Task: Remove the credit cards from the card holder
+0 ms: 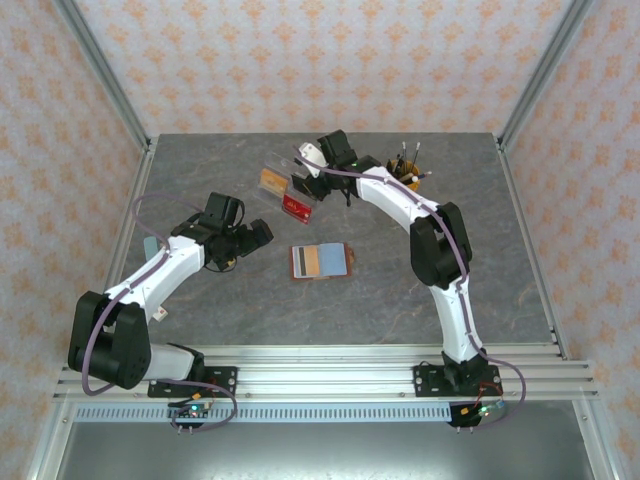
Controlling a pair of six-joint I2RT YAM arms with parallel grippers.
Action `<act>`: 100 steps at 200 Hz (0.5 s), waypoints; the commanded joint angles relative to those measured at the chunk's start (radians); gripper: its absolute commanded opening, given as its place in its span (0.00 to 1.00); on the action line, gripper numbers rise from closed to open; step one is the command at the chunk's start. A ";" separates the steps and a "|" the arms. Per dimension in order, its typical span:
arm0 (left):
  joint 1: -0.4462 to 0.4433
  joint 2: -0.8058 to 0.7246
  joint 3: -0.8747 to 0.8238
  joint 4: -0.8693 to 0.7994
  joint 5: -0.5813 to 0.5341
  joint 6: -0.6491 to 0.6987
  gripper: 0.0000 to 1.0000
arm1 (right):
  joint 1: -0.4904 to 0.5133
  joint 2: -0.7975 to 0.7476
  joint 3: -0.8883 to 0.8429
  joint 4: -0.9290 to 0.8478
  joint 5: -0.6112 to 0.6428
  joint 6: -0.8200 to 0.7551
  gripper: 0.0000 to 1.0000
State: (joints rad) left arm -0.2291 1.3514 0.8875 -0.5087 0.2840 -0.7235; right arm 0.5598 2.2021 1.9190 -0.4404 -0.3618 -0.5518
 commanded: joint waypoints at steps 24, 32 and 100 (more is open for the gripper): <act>-0.003 -0.006 0.006 -0.001 -0.002 0.021 1.00 | -0.003 -0.007 0.048 0.014 0.017 0.002 0.16; -0.004 -0.005 0.006 -0.001 -0.002 0.021 1.00 | -0.002 -0.011 0.048 0.015 0.017 0.005 0.17; -0.004 -0.005 -0.001 -0.006 0.012 -0.003 1.00 | -0.003 -0.186 -0.064 -0.006 -0.047 0.200 0.30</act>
State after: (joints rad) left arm -0.2291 1.3514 0.8875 -0.5087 0.2844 -0.7246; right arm 0.5598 2.1723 1.9141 -0.4400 -0.3664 -0.4774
